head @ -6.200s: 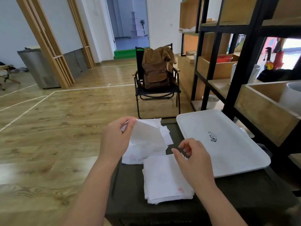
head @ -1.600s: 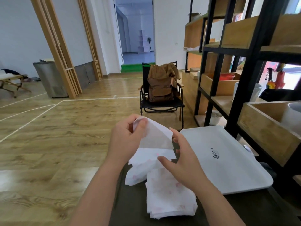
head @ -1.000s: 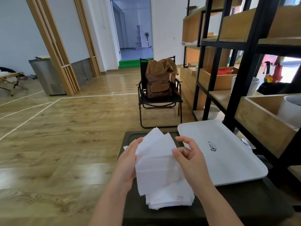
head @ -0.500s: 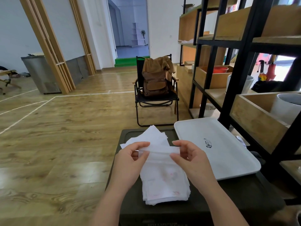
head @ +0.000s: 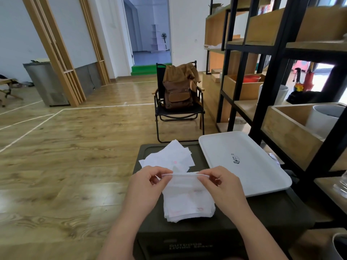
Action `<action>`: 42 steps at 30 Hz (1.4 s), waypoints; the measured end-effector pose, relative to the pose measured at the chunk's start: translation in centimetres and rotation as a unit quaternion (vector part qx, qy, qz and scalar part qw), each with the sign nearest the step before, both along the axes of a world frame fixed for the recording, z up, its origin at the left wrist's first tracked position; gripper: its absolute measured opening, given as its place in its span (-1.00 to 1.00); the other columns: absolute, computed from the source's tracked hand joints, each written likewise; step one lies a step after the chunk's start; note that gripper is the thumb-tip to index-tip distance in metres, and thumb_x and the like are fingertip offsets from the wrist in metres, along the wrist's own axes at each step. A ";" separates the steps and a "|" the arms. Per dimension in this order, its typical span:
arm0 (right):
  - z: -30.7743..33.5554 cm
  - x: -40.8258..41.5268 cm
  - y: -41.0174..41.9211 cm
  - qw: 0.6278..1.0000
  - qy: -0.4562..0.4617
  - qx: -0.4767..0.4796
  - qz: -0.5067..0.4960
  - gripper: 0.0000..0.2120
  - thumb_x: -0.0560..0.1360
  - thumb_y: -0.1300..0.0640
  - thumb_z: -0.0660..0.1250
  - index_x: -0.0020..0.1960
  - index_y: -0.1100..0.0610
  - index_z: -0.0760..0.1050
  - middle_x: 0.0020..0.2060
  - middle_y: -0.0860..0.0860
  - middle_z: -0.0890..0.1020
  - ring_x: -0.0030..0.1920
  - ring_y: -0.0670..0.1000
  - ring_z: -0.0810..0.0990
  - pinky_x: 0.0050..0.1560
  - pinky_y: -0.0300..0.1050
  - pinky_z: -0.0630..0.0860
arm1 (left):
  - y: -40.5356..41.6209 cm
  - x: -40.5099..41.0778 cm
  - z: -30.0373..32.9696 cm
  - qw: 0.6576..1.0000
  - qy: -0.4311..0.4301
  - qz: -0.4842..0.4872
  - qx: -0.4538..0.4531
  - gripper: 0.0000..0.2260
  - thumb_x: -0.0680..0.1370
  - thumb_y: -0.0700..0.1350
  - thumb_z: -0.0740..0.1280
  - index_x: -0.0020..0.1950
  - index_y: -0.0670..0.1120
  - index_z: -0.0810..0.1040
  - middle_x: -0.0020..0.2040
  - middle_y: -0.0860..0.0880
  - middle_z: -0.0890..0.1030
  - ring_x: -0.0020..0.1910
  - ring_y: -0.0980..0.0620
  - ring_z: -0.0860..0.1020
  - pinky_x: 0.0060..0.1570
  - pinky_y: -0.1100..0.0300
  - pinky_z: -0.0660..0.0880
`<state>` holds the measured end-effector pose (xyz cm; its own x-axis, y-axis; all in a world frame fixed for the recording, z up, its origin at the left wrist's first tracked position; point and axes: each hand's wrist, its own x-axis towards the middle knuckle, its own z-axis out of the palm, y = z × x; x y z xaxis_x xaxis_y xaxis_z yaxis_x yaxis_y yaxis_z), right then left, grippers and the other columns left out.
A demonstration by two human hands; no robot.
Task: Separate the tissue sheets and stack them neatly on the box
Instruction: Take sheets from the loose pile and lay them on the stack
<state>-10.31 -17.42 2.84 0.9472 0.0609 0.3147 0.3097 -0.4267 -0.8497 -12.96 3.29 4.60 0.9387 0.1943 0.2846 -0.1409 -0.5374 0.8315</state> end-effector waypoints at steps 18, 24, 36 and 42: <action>-1.6 1.7 1.9 0.993 0.055 -0.016 -0.100 -0.79 0.57 -0.09 0.25 -0.24 -0.13 0.48 -0.35 -0.19 0.59 -0.26 -0.20 0.54 -0.31 -0.30 0.37 | -3.3 1.3 -4.6 0.996 0.026 0.063 -0.059 -0.83 0.66 -0.09 0.19 -0.08 0.09 0.50 -0.48 0.26 0.45 -0.49 0.24 0.38 -0.48 0.37 0.26; -5.2 2.0 1.9 0.979 0.087 -0.097 -0.154 -0.72 0.53 -0.13 0.25 -0.31 -0.06 0.39 -0.54 -0.06 0.44 -0.45 -0.12 0.45 -0.45 -0.27 0.29 | -3.3 1.5 -7.4 0.991 0.078 0.109 0.003 -0.85 0.64 -0.02 0.20 -0.10 0.19 0.42 -0.50 0.10 0.47 -0.46 0.21 0.44 -0.50 0.34 0.32; -6.2 2.3 1.3 0.979 0.116 -0.061 -0.155 -0.76 0.48 -0.14 0.33 -0.18 -0.03 0.33 -0.39 -0.07 0.48 -0.33 -0.06 0.49 -0.36 -0.18 0.36 | 0.9 2.8 -7.8 0.951 0.084 0.290 0.069 -0.55 0.52 0.25 0.26 0.20 -0.07 0.43 0.11 -0.05 0.51 0.14 -0.11 0.42 0.12 0.02 0.39; -5.3 2.1 1.3 0.986 0.077 -0.016 -0.145 -0.85 0.48 -0.03 0.39 -0.16 -0.10 0.42 -0.27 -0.10 0.54 -0.25 -0.11 0.53 -0.29 -0.28 0.38 | 3.1 6.2 -7.0 0.941 0.252 0.189 0.122 -0.56 0.57 0.26 0.18 -0.21 -0.09 0.52 -0.24 0.01 0.60 -0.12 -0.04 0.54 -0.07 0.11 0.39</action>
